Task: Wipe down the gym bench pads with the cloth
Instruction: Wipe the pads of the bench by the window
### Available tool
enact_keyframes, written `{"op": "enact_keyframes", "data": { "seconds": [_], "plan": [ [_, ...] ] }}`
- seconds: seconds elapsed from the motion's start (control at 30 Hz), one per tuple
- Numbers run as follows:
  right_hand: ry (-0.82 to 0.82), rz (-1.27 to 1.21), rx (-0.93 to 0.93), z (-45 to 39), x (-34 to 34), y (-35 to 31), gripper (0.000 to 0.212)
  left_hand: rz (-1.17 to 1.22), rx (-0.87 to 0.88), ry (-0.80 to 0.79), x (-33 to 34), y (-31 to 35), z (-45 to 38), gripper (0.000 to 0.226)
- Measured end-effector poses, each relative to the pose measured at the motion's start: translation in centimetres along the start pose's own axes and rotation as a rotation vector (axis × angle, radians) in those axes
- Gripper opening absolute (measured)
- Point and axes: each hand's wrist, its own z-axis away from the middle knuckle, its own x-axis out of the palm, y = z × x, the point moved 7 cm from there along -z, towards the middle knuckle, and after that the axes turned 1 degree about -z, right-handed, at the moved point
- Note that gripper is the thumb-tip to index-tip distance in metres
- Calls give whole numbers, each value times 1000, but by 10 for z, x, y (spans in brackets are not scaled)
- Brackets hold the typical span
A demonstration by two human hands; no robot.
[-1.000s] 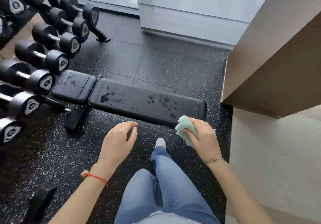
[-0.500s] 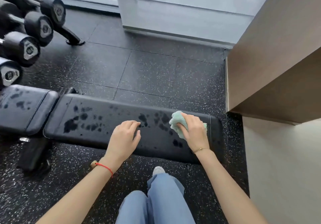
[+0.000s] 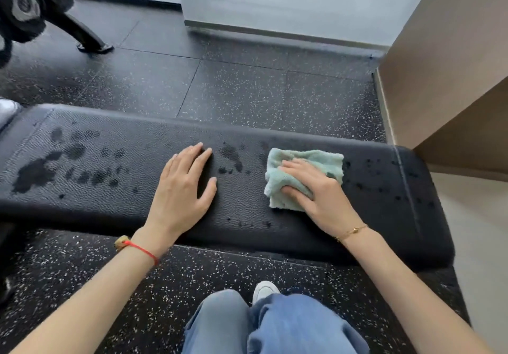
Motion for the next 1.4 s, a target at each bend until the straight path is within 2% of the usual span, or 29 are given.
{"op": "enact_keyframes", "data": {
  "seconds": [0.17,0.3,0.4,0.53,0.6,0.67,0.73,0.83,0.9,1.03,1.13,1.2,1.27,1.33,1.4],
  "plan": [
    [-101,160,-100,41,10,-13,56,30,12,31,3,-3,2,60],
    [-52,320,-1,-26,13,4,70,15,0,36,2,-4,1,61],
    [-43,366,81,-58,29,2,62,30,-3,31,2,-5,0,62],
    [-122,264,-96,16,39,-33,58,18,-1,30,3,-7,1,64],
    [-134,277,-137,57,33,-30,57,13,-3,28,3,-6,1,64],
    [-67,309,-66,53,13,-10,61,14,-6,27,3,-6,2,64],
    [10,365,34,14,-2,6,69,14,-12,28,2,-5,2,64],
    [-13,461,110,-44,18,6,68,24,-20,25,2,-5,1,63],
    [-55,447,42,-43,43,-16,66,26,-17,31,2,-5,0,65],
    [-100,355,-147,37,46,-42,59,20,-10,36,3,-5,1,65],
    [-22,388,-29,60,3,2,64,7,-8,41,4,-5,1,65],
    [40,442,113,31,-24,31,74,-4,-9,46,5,-3,0,63],
    [38,493,205,-12,-23,42,74,-8,-8,51,5,-2,-1,62],
    [2,480,205,-39,-1,30,71,-14,-5,51,5,-1,-1,62],
    [-52,412,109,-31,24,6,64,-22,-2,55,5,-1,0,62]
  ]
}}
